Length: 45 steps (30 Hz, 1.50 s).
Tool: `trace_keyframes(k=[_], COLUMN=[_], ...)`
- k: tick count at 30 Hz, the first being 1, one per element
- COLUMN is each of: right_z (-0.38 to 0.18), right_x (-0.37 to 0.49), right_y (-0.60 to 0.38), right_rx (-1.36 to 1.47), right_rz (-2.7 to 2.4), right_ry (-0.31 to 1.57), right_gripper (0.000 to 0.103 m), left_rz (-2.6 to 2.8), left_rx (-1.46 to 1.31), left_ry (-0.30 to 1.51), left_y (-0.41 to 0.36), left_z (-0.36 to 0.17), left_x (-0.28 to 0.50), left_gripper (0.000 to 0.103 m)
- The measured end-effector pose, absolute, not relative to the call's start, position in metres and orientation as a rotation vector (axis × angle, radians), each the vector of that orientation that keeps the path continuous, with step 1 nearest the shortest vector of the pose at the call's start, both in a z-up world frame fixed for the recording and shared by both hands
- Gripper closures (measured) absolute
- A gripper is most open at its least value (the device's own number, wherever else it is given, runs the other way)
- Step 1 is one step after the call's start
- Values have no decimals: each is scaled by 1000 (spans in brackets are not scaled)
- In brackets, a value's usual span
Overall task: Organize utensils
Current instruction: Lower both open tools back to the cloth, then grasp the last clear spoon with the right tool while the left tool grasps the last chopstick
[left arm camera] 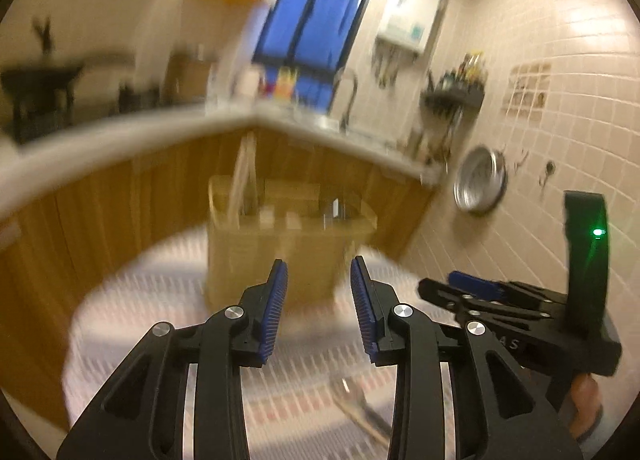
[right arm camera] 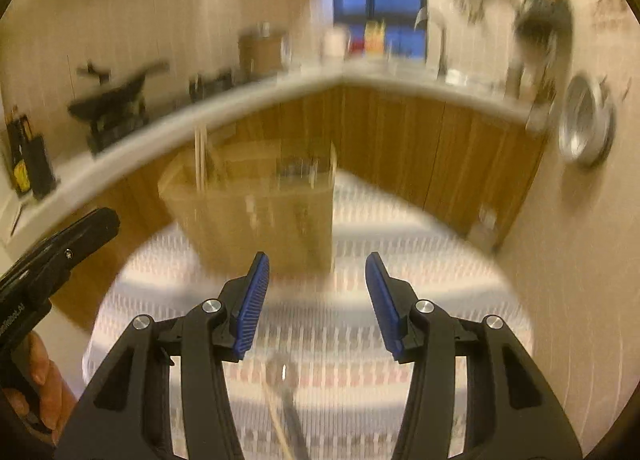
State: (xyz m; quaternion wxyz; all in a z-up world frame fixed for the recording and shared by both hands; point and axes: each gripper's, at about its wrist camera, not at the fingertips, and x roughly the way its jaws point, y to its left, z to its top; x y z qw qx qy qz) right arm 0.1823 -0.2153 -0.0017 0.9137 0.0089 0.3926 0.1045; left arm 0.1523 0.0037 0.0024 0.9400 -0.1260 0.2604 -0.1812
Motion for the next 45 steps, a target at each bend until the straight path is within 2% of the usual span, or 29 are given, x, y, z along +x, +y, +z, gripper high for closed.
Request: trace_keyframes(k=[6, 8, 12, 22, 24, 25, 27, 38, 44, 45], right_z=[-69, -83, -102, -118, -119, -120, -121, -124, -124, -123], right_x=[199, 200, 201, 200, 200, 199, 197, 205, 204, 203], right_y=[-208, -205, -207, -184, -179, -176, -175, -227, -237, -239], right_rx=[-9, -4, 11, -56, -81, -99, -108, 3, 24, 17], right_rz=[307, 341, 387, 428, 423, 426, 434, 288, 288, 286], right_ry=[1147, 1203, 1261, 1289, 1282, 1281, 1285, 1321, 1328, 1327], right_gripper=[57, 68, 73, 76, 81, 88, 94, 94, 94, 94], left_rz=[-379, -414, -461, -497, -497, -496, -503, -441, -308, -287], left_rx=[-190, -237, -326, -392, -399, -404, -413, -293, -53, -4], left_ry=[910, 980, 1076, 1157, 1167, 1172, 1180, 1166, 1069, 1051], left_y=[-16, -16, -11, -15, -18, -19, -23, -79, -113, -119], left_z=[-64, -81, -105, -127, -129, -130, -131, -129, -124, -124], left_x=[174, 177, 182, 190, 193, 194, 196, 199, 180, 177], left_gripper=[74, 74, 74, 74, 74, 74, 74, 74, 73, 77])
